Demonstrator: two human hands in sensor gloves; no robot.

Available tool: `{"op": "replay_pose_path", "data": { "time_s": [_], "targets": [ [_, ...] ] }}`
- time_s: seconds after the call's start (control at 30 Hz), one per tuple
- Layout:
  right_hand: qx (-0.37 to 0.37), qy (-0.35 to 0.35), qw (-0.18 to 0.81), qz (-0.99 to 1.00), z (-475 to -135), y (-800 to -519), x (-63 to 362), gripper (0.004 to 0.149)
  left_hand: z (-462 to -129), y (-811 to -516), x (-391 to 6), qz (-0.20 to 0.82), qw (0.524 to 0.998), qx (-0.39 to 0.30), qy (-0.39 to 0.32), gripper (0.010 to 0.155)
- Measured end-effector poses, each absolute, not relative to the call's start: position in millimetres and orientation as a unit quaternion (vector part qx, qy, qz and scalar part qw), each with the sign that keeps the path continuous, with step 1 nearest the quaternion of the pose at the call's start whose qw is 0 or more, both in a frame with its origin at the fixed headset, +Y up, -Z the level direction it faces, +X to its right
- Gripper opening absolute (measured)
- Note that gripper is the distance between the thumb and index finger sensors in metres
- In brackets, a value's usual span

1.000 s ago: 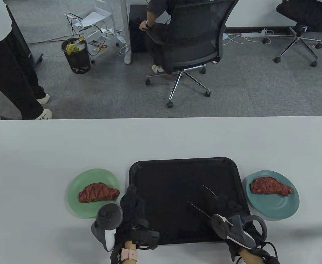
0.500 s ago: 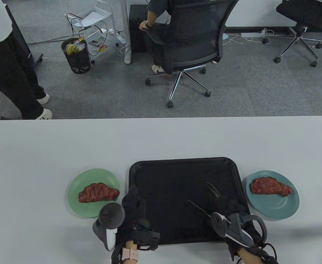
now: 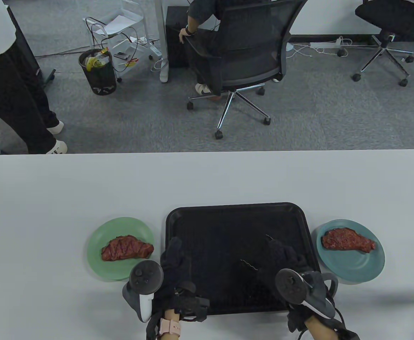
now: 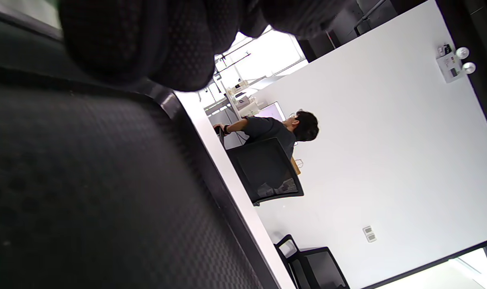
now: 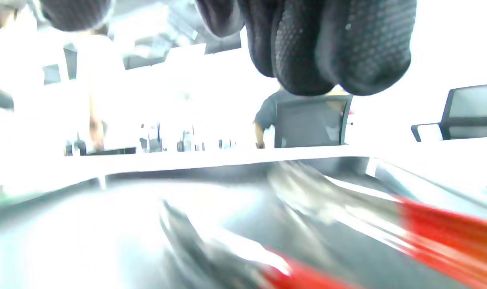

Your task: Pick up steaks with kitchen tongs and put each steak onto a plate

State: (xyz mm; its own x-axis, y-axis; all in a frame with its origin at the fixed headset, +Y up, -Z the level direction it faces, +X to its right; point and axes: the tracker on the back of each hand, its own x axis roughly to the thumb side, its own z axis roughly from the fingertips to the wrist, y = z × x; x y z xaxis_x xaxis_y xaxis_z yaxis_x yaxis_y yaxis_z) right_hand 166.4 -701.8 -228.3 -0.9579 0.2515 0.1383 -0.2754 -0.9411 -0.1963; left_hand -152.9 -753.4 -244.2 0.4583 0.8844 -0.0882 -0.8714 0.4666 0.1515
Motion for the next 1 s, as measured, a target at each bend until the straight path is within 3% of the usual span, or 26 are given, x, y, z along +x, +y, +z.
{"op": "replay_pose_path", "data": {
  "time_s": [0.1,0.23,0.4,1.0],
  "targets": [
    [0.029,-0.133,0.249,0.959,-237.7,-692.7,165.4,0.070,-244.8,-751.1,-147.4,0.515,0.854,0.041,0.065,0.065],
    [-0.013,-0.146,0.387,0.910,-246.9,-708.9,170.8,0.063,-247.4,-749.9,-141.5,0.513,0.856,0.040,0.058,0.065],
    [-0.033,-0.135,0.334,0.932,-247.7,-715.1,180.9,0.061,-247.4,-747.2,-136.8,0.506,0.860,0.040,0.053,0.065],
    [-0.012,-0.117,0.302,0.946,-246.0,-722.2,175.8,0.062,-248.0,-749.2,-133.4,0.501,0.863,0.038,0.052,0.065]
  ]
}}
